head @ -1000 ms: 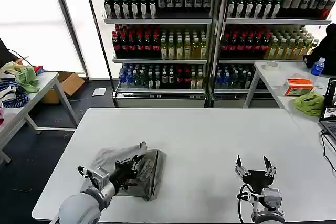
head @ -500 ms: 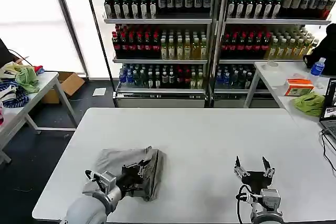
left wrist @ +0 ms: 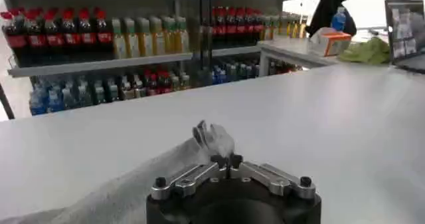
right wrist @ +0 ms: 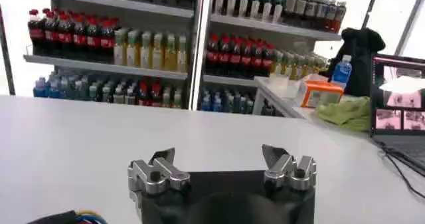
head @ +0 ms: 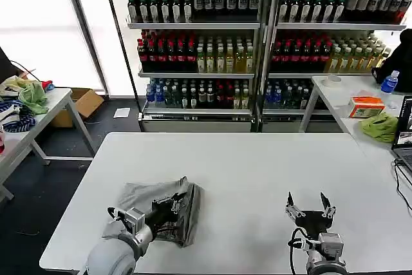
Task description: Fold and organize the clothes.
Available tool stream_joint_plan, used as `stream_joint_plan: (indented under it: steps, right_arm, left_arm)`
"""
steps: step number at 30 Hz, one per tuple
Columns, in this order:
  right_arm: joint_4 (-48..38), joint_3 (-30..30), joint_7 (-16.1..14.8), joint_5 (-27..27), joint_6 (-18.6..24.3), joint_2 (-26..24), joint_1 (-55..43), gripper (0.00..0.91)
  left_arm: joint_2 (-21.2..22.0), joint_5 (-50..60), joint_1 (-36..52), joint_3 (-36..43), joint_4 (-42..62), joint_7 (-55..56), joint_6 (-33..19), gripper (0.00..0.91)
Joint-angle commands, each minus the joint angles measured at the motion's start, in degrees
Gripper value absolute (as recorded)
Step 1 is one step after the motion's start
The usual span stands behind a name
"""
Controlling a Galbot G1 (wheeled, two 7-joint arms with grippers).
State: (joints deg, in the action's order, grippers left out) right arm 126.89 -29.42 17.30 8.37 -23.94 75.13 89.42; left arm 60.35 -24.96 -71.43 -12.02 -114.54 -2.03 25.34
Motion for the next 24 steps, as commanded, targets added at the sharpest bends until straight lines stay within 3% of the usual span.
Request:
stream_joint_plan:
  steps: [1,9,17,24]
  right_arm:
    - [-0.5,0.0,-0.1,0.3,0.1,-0.4,-0.5,0.907]
    - [-1.7,1.8,-0.2,0.2,-0.1,-0.5,-2.3,0.907]
    - [-2.6,3.5,-0.7,3.2,-0.9,-3.3,-5.8,0.907]
    - [-3.7,4.2,-0.7,5.7,-1.0,-5.4,-7.9,0.907]
  left_arm:
    - [2.5,-15.2,0.1,0.5,-0.8,1.3,-0.8,0.907]
    - [4.4,-23.9,-0.5,-3.2,-6.4,5.1,-1.8,0.907]
    - [-3.5,-18.1,-4.0,-19.6,-5.7,9.6,-1.2,0.907]
    - [-3.7,-12.5,-11.0,-27.3,-2.5,7.8,-3.5,0.907]
